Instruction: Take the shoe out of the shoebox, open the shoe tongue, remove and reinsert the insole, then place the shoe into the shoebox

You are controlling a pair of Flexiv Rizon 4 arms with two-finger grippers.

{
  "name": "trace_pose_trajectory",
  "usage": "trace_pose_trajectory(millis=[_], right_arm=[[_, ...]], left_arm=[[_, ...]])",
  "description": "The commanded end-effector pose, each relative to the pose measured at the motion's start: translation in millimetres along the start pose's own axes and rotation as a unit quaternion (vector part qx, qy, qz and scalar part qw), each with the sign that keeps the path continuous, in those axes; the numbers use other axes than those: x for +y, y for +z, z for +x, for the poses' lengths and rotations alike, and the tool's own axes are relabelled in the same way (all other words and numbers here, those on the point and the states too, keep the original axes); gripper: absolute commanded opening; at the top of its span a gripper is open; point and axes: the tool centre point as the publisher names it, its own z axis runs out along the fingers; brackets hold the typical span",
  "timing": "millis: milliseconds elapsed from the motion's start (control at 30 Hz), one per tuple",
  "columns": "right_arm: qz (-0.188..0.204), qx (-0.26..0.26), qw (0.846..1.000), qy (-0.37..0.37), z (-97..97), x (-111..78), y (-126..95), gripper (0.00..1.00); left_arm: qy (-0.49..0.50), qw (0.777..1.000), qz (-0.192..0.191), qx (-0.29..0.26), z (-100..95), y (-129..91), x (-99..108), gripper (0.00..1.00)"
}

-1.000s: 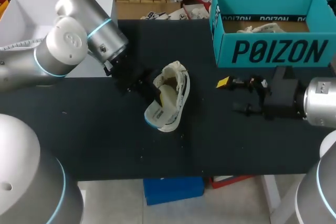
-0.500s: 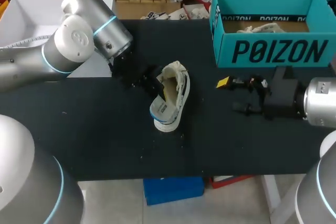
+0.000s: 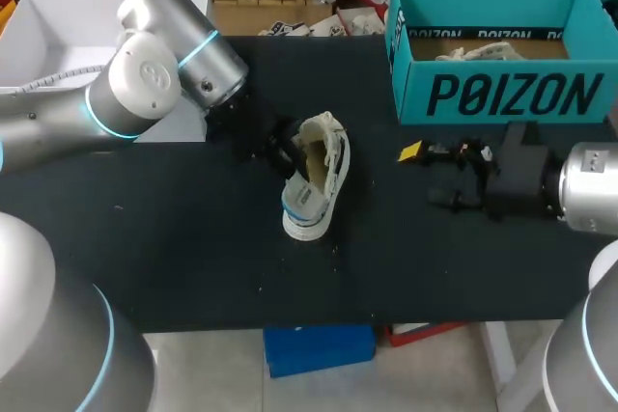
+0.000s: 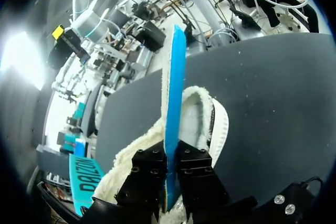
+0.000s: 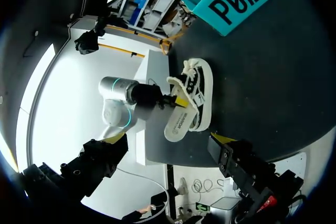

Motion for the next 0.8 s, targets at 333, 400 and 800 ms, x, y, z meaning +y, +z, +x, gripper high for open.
trace_pose_trajectory(millis=[333,400,800], right_arm=[[0.000,-0.001,1.000,0.000,0.6,-0.1,0.4,1.00],[0.000,-0.001,1.000,0.000,0.6,-0.1,0.4,1.00],[0.000,-0.001,1.000,0.000,0.6,-0.1,0.4,1.00]], left_arm=[[0.004,1.000,-0.005,0.003,1.5,-7.4,-20.0,1.00],[0.006,1.000,-0.001,0.005,2.1,-7.4,-24.9,1.00],[0.015,0.999,0.021,0.023,9.6,-4.9,-46.5,0.48]])
